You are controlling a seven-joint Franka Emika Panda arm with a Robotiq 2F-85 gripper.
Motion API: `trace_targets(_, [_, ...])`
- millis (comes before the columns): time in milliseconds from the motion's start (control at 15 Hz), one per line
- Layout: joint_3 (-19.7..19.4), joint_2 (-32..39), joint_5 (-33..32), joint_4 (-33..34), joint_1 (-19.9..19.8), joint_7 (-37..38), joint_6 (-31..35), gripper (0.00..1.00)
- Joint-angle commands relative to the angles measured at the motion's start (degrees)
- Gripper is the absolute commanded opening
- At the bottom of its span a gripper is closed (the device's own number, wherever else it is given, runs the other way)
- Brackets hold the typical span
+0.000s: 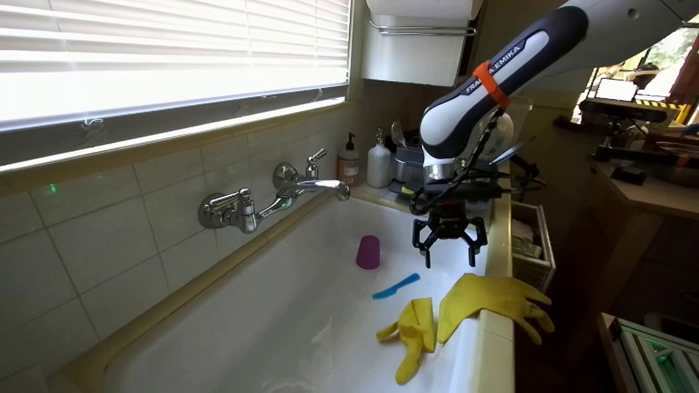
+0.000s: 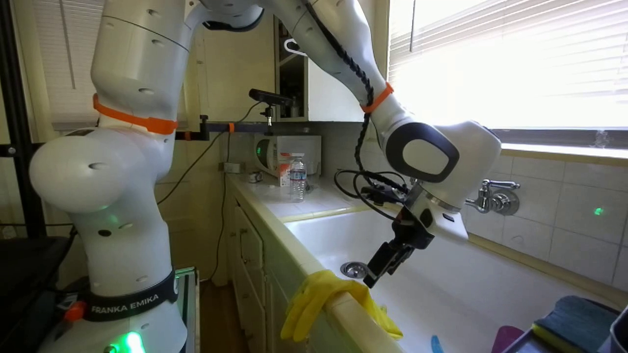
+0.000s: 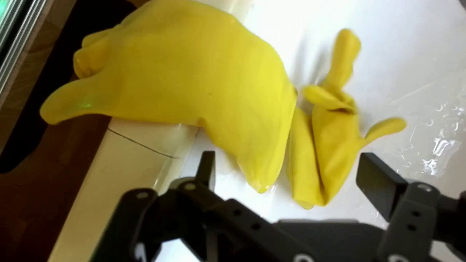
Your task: Take the gloves off the tap
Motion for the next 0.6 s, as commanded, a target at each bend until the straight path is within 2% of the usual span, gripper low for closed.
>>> trace_targets(0, [-0.78, 0.91, -2.04, 1.48, 0.79, 1.78, -2.41, 1.0])
trace_targets(533, [0.06, -0.06, 0.29, 1.64, 0.81, 0.93, 1.42, 1.0])
